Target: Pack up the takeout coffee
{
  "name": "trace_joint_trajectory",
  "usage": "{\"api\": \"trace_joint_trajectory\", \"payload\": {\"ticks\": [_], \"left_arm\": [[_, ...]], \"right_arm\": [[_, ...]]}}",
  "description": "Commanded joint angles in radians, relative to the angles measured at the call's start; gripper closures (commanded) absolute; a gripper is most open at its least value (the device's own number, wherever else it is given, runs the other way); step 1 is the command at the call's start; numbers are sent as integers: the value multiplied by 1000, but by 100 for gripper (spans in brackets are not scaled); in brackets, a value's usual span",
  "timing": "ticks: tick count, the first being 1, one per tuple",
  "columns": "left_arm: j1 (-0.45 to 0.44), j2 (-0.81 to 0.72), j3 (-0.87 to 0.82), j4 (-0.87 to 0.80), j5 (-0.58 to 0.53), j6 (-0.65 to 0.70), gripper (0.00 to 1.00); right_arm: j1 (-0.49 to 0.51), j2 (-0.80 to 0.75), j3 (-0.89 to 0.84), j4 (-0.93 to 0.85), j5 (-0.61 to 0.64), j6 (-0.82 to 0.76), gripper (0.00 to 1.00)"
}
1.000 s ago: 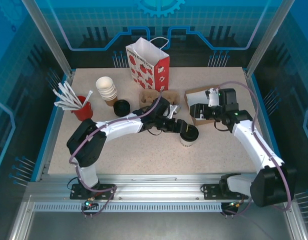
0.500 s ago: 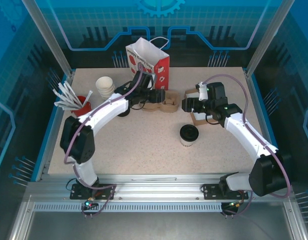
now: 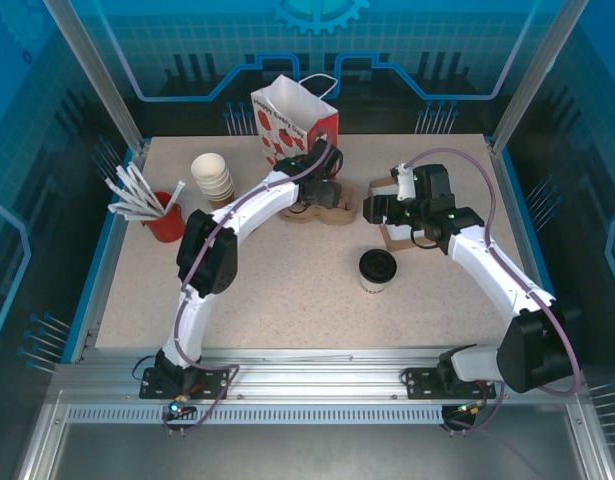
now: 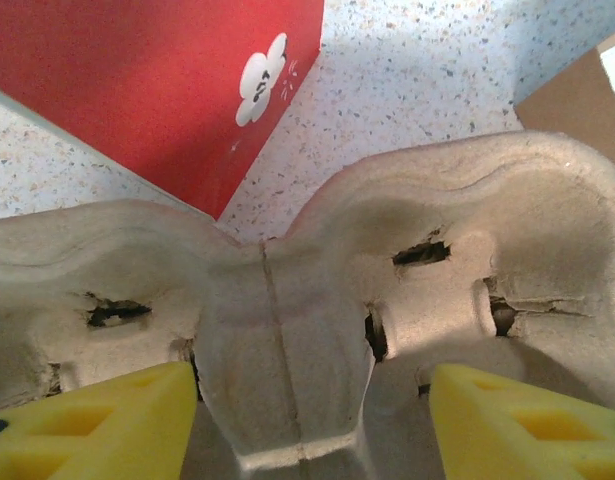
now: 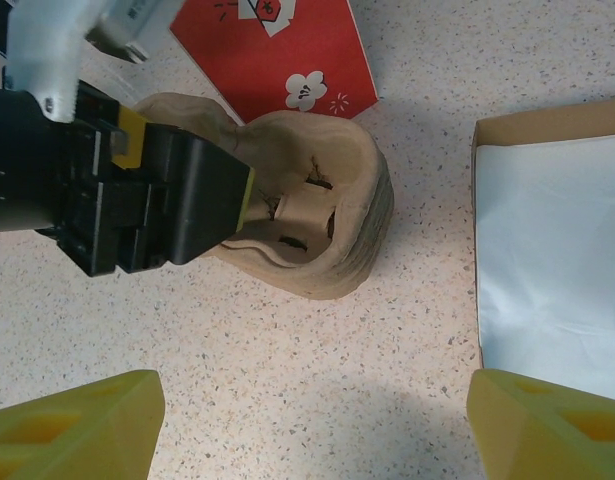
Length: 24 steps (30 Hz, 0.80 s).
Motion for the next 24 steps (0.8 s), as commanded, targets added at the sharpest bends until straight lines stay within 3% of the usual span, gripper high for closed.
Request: {"api": "trace_joint_trajectory", "payload": {"ticks": [1,9,18,24], "left_arm": [[1,31,59,-71,-39,13,39],[-1,52,71,-68,-27,7,50],[-1,70,81,-75,-44,10,44],[-1,61,86,-71,-42,9,49]], "right_arm": [[-11,-19,-11,16,-24,-19,19],[-13,-14,-17,16,-38,-22,19],[-12,-19,-24,16,-46,-20,19],[-13,-19,-28,16,-49,-19,19]]}}
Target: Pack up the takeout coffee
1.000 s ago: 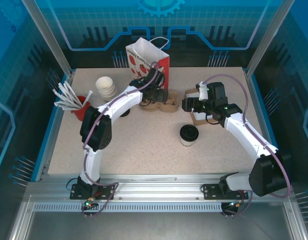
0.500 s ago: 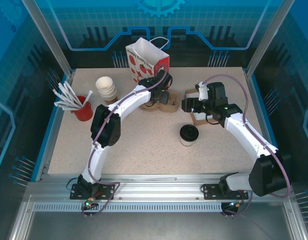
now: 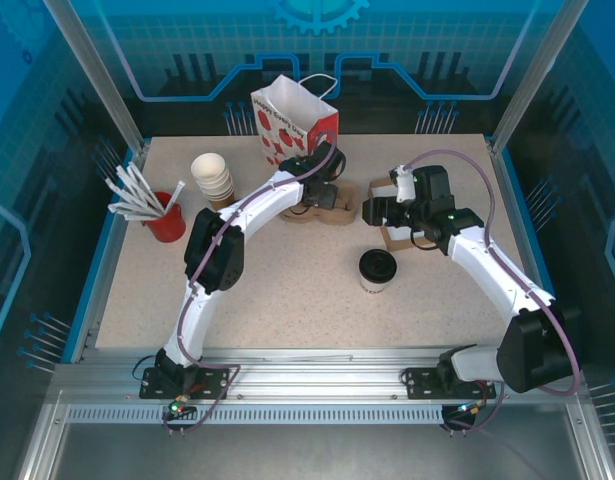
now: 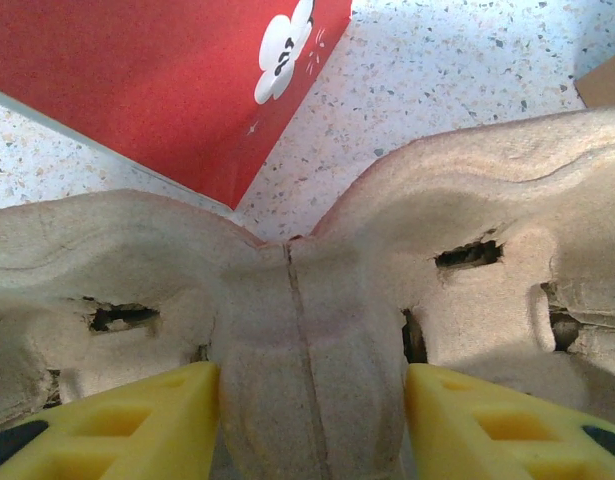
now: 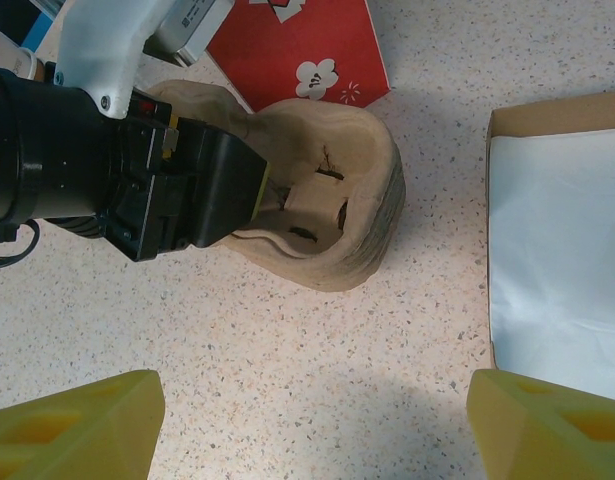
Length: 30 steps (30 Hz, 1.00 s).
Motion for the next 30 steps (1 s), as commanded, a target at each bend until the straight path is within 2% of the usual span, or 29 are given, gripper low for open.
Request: {"api": "trace_joint_trajectory", "payload": {"ticks": [1,23,30], "left_arm": [[1,-1,35,-25,-9,11,49],[0,-112,11,-15,-26,21,50],[-22,-246,-51,-7,-58,27,51]], "right_arm": [[-10,-19,-15,12,-22,-11,19],[-10,-11,-16,5,-42,-11,20],[-10,-80,13,-25,-36,-7,20]]}}
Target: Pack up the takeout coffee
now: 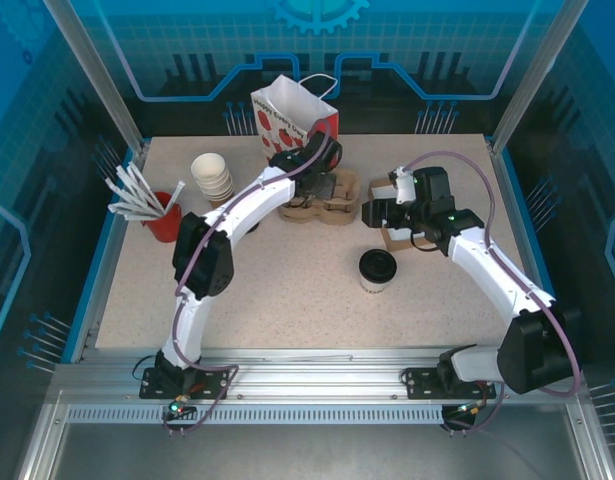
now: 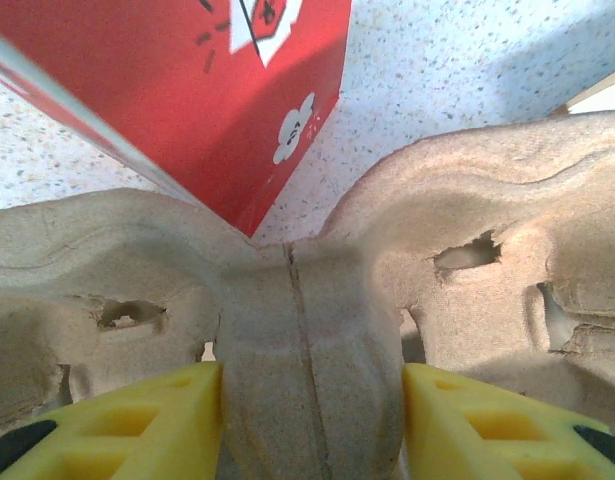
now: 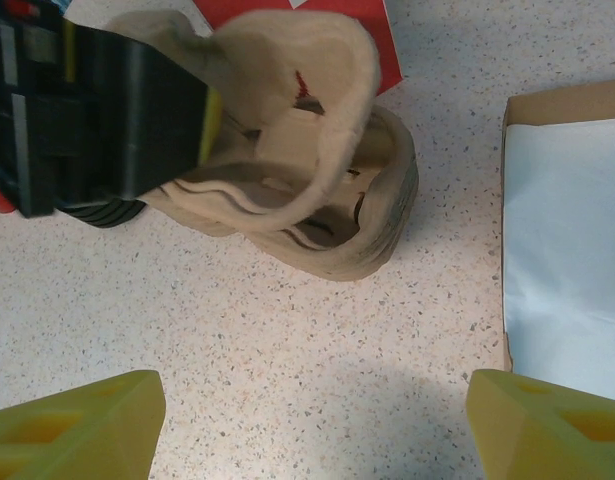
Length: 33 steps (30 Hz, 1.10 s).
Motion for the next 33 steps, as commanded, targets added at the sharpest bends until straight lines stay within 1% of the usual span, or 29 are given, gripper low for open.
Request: {"api": "trace_joint_trajectory", "payload": {"ticks": [1,4,7,10,13,17,20,28,33], "left_arm": [[-25,-149,-54,-5,-51,26,52],[-46,-262,-168,5,-97,15,52],[-85,-411,-375,26,-140,-32,52],[-143,-537,-592,41,-143,-141,53],[-223,-608,-761,59,-142,-264,52],[-326,-613,-896,82,-144,-413,52],[-372,-598,-961,113,-147,-499,52],[-451,-543,-1023,165,-135,-610,52],[-493,-543,-1054,181,-129,-677,52]], "right_arm": [[-10,-83,25,-16,-7,-7,20],[-10,-140,46,-36,1,-7,20],[-8,-183,57,-56,5,-12,20],[-1,-198,53,-58,-3,-15,20],[5,-189,45,-54,-20,-17,20],[12,-169,40,-61,-37,-26,20],[15,-165,34,-67,-43,-32,20],[21,-182,5,-65,-35,-32,19],[22,-184,-1,-70,-25,-36,19]]}}
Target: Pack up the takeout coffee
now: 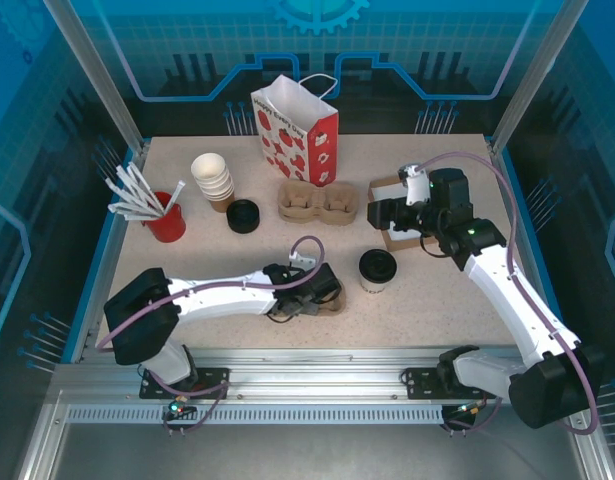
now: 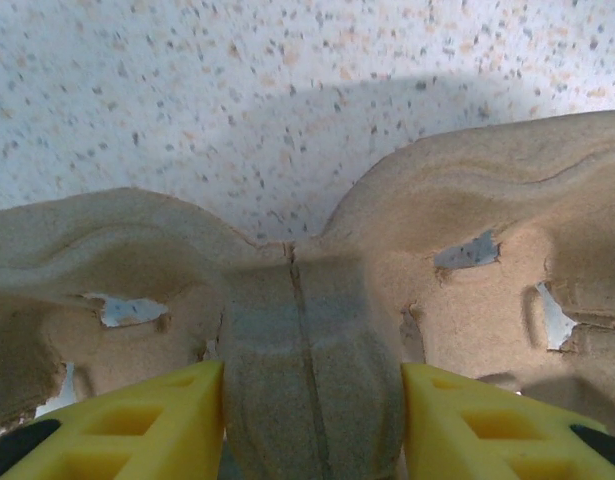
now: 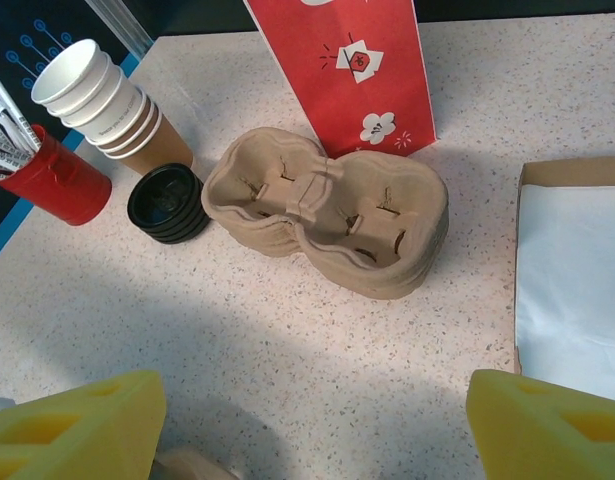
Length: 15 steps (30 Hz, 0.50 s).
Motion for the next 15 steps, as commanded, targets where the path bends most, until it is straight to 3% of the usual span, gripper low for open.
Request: {"api": "trace_joint_trajectory", "payload": {"ticks": [1,7,15], "left_arm": [[-28,-1,-25,25,-4,-88,51],[-38,1,-32,51,24,-94,44],[-21,-73,25,2,8,-2,35]], "right_arm": [[11,-15,-12,-9,1,-17,19],[17,0,-8,-6,3,-15,19],[24,-11,6,-27,25,-24,19]]}}
